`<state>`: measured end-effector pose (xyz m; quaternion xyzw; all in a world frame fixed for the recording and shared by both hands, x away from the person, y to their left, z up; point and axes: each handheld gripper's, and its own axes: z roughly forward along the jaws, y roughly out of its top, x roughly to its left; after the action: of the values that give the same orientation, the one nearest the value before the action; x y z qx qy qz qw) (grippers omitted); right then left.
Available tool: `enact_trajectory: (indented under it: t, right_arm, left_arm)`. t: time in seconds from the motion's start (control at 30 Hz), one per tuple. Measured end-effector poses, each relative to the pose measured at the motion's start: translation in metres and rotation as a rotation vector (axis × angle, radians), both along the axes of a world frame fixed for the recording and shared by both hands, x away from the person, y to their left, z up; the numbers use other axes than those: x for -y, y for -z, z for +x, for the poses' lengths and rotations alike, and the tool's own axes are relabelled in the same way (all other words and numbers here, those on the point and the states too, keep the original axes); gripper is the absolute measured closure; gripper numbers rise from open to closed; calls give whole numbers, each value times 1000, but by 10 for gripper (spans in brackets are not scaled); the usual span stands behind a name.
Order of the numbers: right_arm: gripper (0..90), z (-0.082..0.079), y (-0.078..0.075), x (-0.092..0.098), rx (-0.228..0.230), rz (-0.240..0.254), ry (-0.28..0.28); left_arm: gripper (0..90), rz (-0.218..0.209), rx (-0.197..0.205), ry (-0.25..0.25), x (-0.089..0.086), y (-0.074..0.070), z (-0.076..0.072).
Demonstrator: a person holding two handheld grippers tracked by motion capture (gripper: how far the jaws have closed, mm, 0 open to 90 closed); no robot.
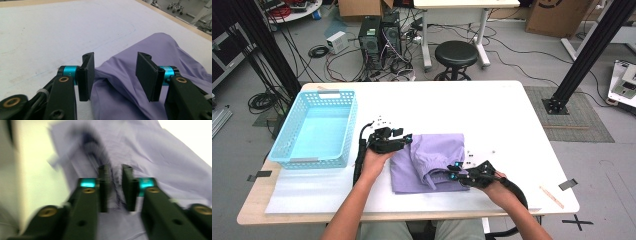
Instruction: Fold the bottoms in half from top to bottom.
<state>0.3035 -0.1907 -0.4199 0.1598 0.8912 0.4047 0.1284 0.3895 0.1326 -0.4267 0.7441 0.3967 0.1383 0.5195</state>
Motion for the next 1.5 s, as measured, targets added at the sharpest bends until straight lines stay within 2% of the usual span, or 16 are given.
enact_trajectory:
  t: [0.03,0.1,0.17,0.2,0.33,0.43,0.6,0.73,0.87,0.93,1.0,1.07,1.13,1.23,1.43,1.5]
  right_arm:
    - [669,-2,-3,4,-27,40,-2]
    - [619,0,-9,13,-55,103,22]
    - [600,8,-12,21,-60,158,94]
    - [601,13,-11,24,-66,159,144]
    - [619,32,2,17,-116,124,266]
    - [619,36,10,3,-144,79,267]
    - [619,35,18,-13,-145,-6,249]
    - [617,33,20,-13,-189,-9,242]
    - [581,35,16,-2,-237,67,219]
    - [584,37,8,6,-203,120,253]
    - [584,44,3,15,-151,153,352]
    - [588,55,0,21,-104,145,444]
    - [599,67,2,23,-92,119,490]
    - [635,85,10,20,-101,87,496]
    - [663,111,26,15,-125,1,534]
    - [629,113,28,18,-151,25,545]
  left_arm:
    - [490,-2,0,-1,0,0,0]
    - [489,-5,0,-3,1,0,1]
    - [489,4,-4,2,3,1,1]
    - [489,6,-8,3,5,2,0]
    - [522,40,-18,1,11,4,1]
    - [553,102,-34,-16,19,11,6]
    - [553,188,-55,-44,24,17,16]
    - [551,280,-76,-91,29,22,26]
    - [544,277,-74,-118,29,23,28]
    - [537,285,-57,-125,27,22,27]
    - [537,272,-40,-134,27,19,26]
    - [531,259,-22,-131,25,16,24]
    - [523,239,-10,-135,24,14,22]
    - [512,194,-5,-122,21,12,21]
    - [496,160,8,-129,16,8,18]
    - [492,145,10,-128,13,7,17]
